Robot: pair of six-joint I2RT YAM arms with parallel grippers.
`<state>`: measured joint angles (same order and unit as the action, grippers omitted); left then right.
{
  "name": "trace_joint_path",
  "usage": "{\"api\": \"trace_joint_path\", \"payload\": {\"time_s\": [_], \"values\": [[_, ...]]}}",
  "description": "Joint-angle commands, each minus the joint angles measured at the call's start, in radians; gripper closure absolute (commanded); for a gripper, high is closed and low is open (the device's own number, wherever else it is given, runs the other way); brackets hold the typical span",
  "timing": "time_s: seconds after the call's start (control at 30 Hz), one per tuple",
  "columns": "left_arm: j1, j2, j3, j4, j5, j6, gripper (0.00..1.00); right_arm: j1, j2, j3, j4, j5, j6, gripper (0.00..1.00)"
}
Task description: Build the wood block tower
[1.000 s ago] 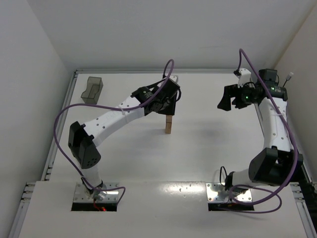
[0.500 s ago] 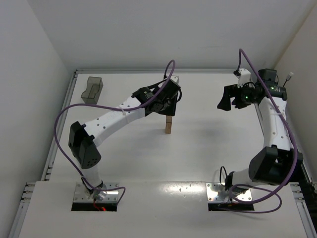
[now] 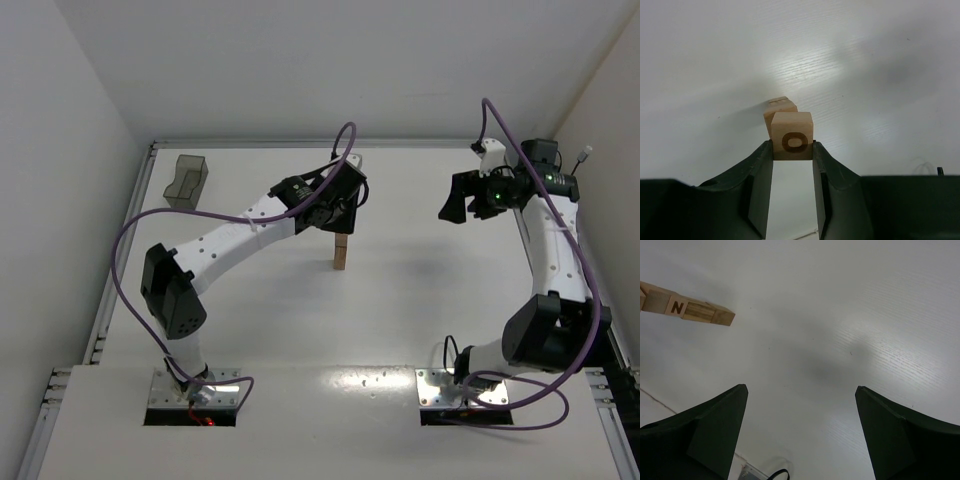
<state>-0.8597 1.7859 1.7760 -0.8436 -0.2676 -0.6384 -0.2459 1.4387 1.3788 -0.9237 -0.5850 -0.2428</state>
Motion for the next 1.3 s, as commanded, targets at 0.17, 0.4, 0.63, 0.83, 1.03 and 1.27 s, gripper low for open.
{"api": "trace_joint_path", "payload": {"time_s": [0.17,0.4,0.63,0.83,1.03,1.27], "values": [[-0.01,-0.002,0.016,0.009,-0.009,-0.017,1.0,0.005,0.017,0.032,0.009,-0.041,-0.003,0.14],[-0.01,-0.002,0.026,0.009,-0.028,-0.017,1.0,0.005,0.026,0.042,0.009,-0.041,-0.003,0.14],[-0.01,-0.011,0.026,0.009,-0.038,-0.017,1.0,0.005,0.026,0.042,0.009,-0.05,-0.003,0.14],[-0.01,-0.011,0.026,0.009,-0.038,-0.017,1.0,0.005,0.026,0.042,0.009,-0.05,-0.012,0.14],[-0.01,-0.02,0.008,0.009,-0.016,-0.007,1.0,0.005,0.026,0.051,0.009,-0.05,-0.012,0.14],[-0.01,-0.029,-0.003,0.018,-0.007,0.002,0.89,0.005,0.035,0.051,0.009,-0.05,-0.012,0.14]]}}
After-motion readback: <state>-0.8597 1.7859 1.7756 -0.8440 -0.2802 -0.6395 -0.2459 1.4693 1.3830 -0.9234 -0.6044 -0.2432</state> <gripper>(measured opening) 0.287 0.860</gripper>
